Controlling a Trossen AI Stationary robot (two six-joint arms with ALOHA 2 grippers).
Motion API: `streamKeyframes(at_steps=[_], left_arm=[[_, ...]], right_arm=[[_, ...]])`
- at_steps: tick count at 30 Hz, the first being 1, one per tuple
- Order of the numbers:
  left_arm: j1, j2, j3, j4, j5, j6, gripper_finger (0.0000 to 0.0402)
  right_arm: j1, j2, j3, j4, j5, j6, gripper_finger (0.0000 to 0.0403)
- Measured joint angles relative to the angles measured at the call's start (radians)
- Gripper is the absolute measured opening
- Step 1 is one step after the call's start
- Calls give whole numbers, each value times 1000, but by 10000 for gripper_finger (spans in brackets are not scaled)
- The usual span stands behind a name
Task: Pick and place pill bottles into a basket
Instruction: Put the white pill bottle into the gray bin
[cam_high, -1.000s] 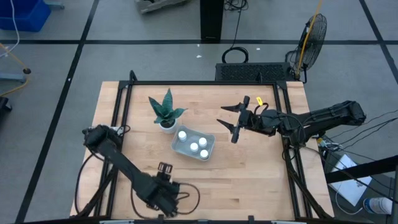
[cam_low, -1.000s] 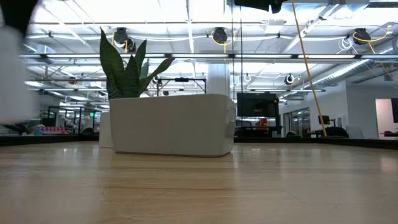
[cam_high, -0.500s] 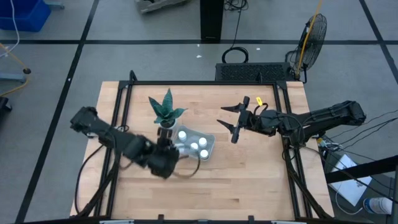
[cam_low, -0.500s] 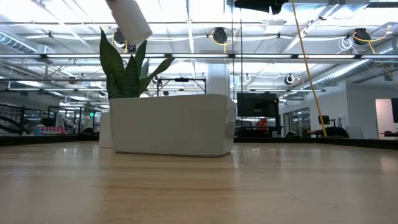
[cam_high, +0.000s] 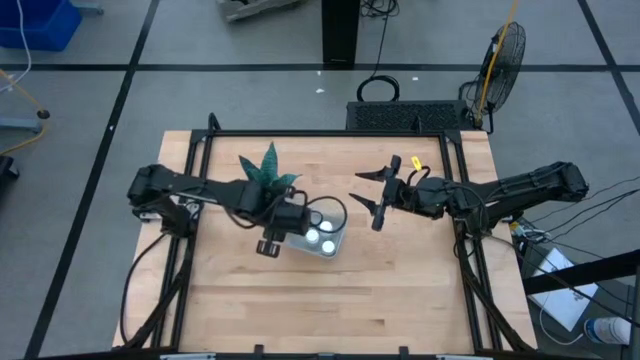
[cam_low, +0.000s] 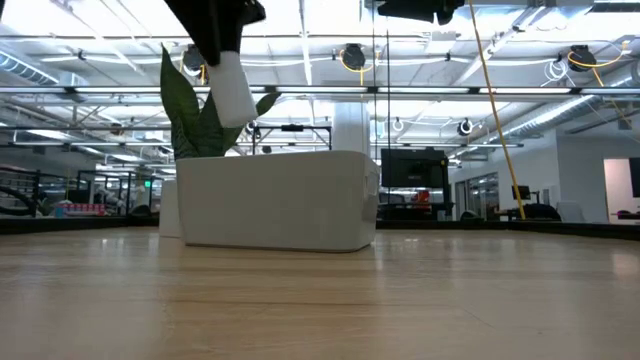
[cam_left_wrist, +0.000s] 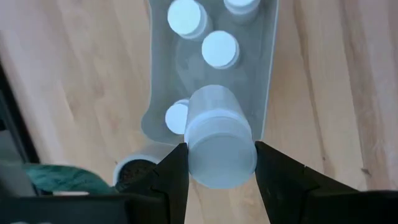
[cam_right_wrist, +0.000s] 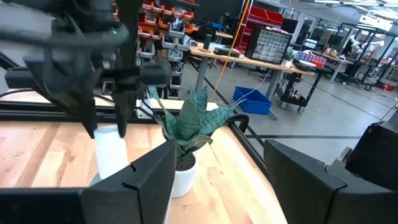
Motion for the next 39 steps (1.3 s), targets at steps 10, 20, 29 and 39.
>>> streamKeyframes(at_steps=[10, 20, 29, 39], left_arm=[[57, 94, 0, -2, 101, 69, 159], [59, 167, 0, 0, 144, 116, 159], [66, 190, 0, 7, 183, 133, 159], [67, 199, -1, 31, 212, 141, 159]], right_arm=[[0, 0, 0, -14, 0, -2, 235], [0, 0, 0, -16, 0, -3, 235], [0, 0, 0, -16, 0, -3, 235], [0, 0, 0, -16, 0, -3, 235]])
